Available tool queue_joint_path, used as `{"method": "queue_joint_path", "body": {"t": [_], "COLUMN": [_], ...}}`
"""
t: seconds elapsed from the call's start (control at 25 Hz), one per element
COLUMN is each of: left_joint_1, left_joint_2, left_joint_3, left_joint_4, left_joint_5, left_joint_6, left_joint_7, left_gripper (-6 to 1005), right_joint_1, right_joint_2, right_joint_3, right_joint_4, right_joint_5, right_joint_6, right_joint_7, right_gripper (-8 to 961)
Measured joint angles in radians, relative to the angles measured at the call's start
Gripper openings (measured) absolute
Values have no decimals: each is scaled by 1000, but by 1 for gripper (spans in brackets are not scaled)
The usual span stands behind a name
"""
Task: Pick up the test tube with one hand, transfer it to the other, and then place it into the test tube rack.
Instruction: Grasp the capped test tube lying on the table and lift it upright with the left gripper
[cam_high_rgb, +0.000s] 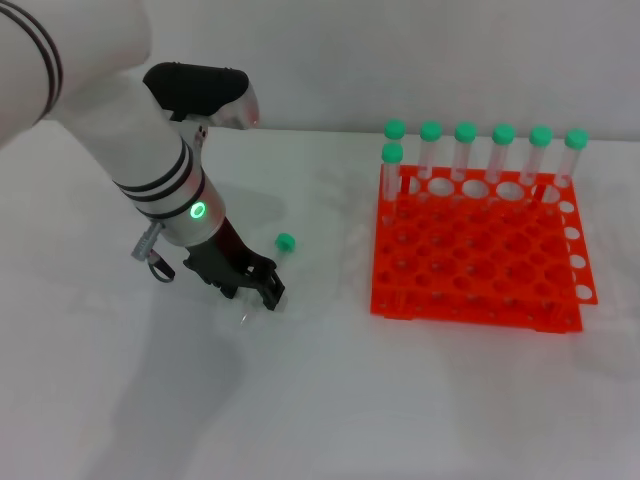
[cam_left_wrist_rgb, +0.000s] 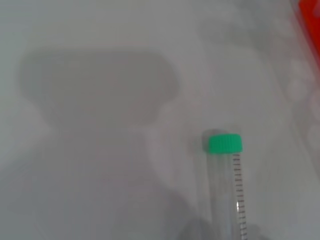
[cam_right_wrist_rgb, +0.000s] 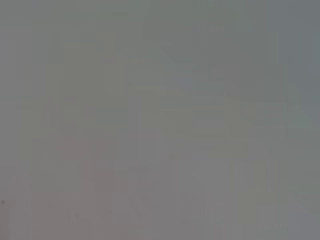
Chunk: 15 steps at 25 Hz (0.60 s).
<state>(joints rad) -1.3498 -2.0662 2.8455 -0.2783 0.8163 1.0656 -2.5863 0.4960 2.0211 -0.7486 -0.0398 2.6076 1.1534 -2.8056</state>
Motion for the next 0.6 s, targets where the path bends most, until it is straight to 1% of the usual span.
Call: {"method": "queue_joint_path", "body": {"t": [0.12, 0.44, 0.56, 0.6], "left_joint_1": [1, 7, 8, 8], "left_joint_2": [-4, -6, -6, -6], "left_joint_3": [0, 0, 0, 0], "left_joint_4": [13, 28, 34, 35], "left_joint_5": [3, 4, 4, 4], "left_joint_6": [-17, -24, -24, -24], "left_joint_7": [0, -8, -8, -8], "left_gripper": [665, 504, 287, 278], "right_joint_1": [-1, -9, -10, -10], "right_joint_2": [0, 1, 1, 1], "right_joint_3": [0, 0, 0, 0], "right_joint_4": [0, 0, 0, 0], "right_joint_5": [0, 0, 0, 0], "right_joint_6": [0, 2, 2, 2], "right_joint_7": [0, 0, 0, 0], "right_gripper": [828, 823, 822, 821]}}
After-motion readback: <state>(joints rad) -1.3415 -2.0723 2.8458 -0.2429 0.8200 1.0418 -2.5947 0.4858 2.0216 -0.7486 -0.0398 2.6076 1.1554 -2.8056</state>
